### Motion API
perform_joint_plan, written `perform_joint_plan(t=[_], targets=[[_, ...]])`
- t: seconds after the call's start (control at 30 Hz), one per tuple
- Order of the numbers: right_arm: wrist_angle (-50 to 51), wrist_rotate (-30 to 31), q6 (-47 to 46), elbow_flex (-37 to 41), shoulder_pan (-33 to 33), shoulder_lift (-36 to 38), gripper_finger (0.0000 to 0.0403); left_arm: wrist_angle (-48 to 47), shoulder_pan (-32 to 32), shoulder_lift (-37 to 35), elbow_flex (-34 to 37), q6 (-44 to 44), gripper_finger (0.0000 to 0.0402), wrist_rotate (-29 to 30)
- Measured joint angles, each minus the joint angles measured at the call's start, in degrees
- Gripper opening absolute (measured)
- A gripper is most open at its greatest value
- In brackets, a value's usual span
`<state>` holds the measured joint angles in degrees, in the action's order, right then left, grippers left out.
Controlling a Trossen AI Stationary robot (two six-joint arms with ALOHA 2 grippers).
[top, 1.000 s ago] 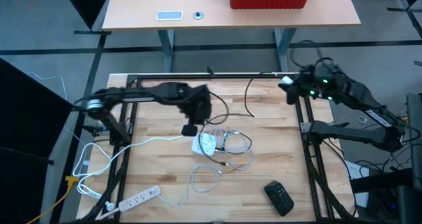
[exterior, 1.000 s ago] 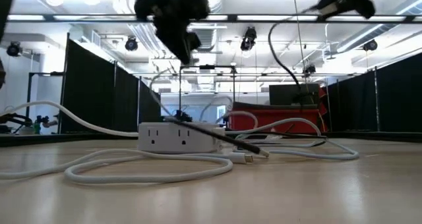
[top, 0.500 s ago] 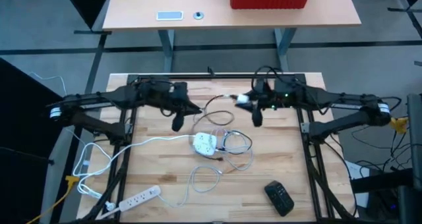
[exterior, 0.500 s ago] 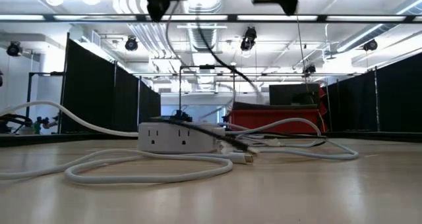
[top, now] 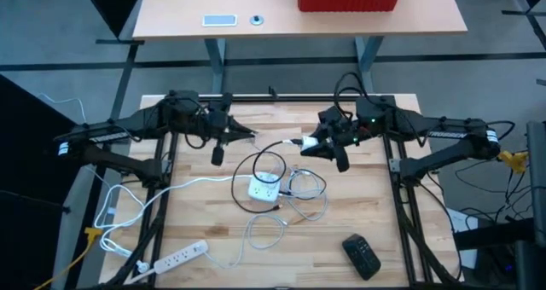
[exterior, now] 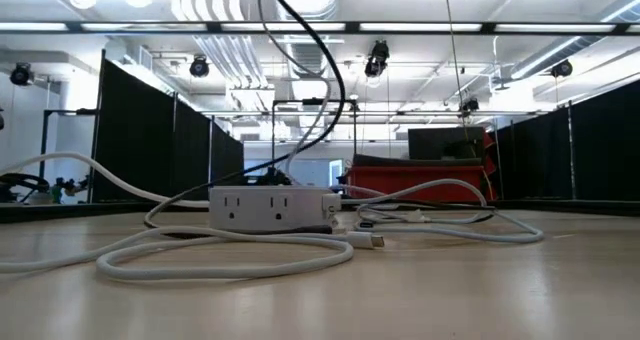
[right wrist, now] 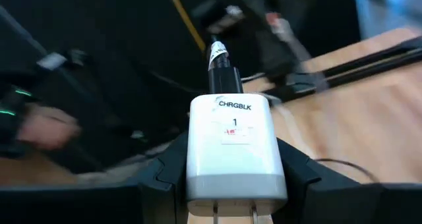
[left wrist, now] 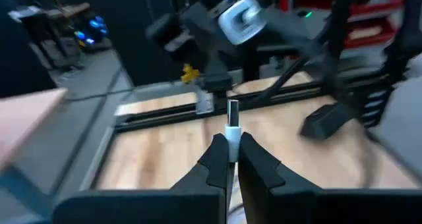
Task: Insert USB
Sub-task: Insert the purple USB cable into the white charger adapter
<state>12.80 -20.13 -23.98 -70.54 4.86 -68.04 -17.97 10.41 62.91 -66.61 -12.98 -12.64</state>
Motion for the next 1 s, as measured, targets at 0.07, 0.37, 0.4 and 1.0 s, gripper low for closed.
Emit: perform_joint_plan(t=[0.07,0.37,0.4,1.0], targets=[[-2.5,-2.9,-3.2,0.0,0.0,-0.2,0.0122,0.7,0.0,1.0,0.0,-2.5,0.0000,1.2],[-6.8,-7.1,-8.1,-0.1,0.0,0.1,0.0122,8.2,-0.7,7.3,0.0,-7.6,0.0000,2.2],[-6.8,-6.9,-8.1,-0.1,0.0,0.1,0.0122,8.6,-0.7,7.8,0.0,-7.7,0.0000,2.2],[1.5,-0.8,14.2,-0.1,2.4,-1.1,0.0122,9.0,5.0,17.4,-0.4,19.4,0.0000,-19.8]])
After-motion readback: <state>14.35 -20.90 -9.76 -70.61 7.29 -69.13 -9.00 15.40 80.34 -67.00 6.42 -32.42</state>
